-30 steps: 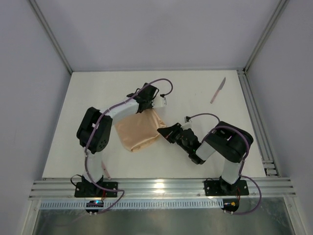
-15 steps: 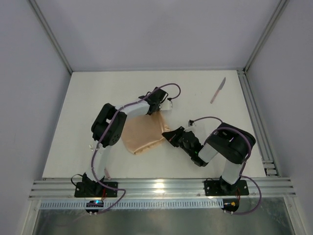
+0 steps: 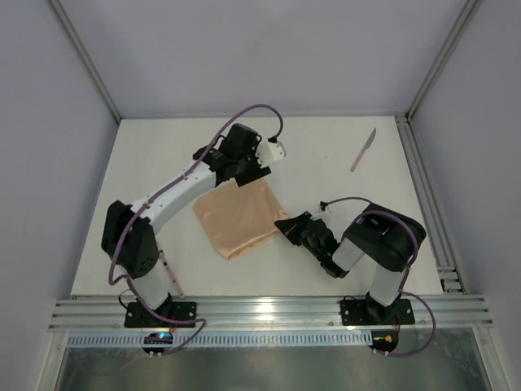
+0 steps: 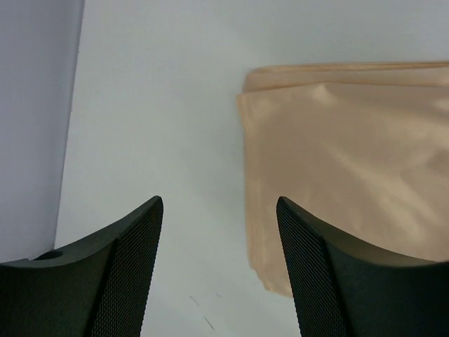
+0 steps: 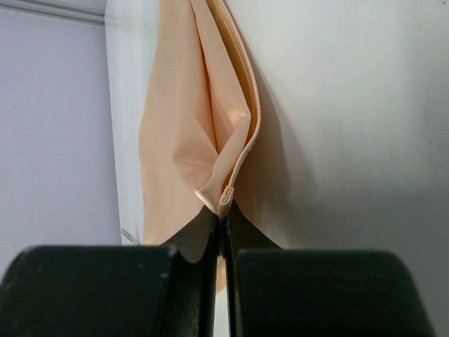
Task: Fold the napkin into a case and place the utensils inside
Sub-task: Turn over the upper triangle folded napkin at the center of the board.
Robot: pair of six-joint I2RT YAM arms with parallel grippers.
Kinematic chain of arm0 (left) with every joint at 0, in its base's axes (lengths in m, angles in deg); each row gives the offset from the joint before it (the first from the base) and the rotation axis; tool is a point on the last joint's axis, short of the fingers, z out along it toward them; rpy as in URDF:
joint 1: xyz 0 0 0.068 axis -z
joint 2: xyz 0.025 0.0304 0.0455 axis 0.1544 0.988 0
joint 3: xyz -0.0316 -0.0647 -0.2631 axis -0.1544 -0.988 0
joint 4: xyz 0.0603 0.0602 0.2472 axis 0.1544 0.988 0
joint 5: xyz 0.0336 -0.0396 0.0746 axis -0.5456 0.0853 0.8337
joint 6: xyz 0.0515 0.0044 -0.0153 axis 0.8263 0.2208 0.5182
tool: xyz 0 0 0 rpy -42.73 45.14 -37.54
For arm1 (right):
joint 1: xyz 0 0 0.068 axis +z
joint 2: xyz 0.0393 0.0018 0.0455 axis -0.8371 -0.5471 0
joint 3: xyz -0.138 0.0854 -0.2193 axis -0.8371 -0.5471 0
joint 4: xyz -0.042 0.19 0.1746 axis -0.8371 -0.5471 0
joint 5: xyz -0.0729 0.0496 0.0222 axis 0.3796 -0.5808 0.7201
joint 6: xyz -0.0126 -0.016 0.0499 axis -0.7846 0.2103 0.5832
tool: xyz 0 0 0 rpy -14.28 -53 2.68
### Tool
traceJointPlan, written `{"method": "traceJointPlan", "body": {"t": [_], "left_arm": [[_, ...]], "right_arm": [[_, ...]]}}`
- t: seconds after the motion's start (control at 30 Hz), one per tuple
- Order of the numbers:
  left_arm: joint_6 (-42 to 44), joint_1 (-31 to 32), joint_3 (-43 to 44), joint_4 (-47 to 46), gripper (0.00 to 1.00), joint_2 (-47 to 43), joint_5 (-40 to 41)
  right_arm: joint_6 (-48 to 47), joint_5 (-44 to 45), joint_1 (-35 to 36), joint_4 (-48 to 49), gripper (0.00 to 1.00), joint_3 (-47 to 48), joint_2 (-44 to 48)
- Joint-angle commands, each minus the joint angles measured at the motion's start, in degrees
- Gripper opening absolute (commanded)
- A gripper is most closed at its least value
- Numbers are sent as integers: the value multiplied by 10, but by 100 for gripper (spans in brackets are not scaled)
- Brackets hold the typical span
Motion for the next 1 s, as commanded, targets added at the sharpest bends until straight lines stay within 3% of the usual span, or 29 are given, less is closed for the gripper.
{"method": "traceJointPlan", "body": {"t": [0.0,0.13,0.37,0.67,0.83,0.97], "left_arm": [[-51,20,-111,93,68,-95,-93],[-42,105,-255,55,68,-167,-36],[-68,161,-363,-17,62,-200,-16],[-80,201,-408,-46,51,-180,-37],[-81,212,-423,-48,54,-176,-61],[-83,213,-424,-62,56,-168,-50]], "right_arm": [[1,36,-3,4,4,-5,19],[2,43,-3,-3,4,-4,27],[2,42,-3,-22,4,-2,41],[-7,60,-3,-58,4,-7,77],[-4,57,-3,-71,5,-4,77],[7,67,-3,-110,22,-6,87]]}}
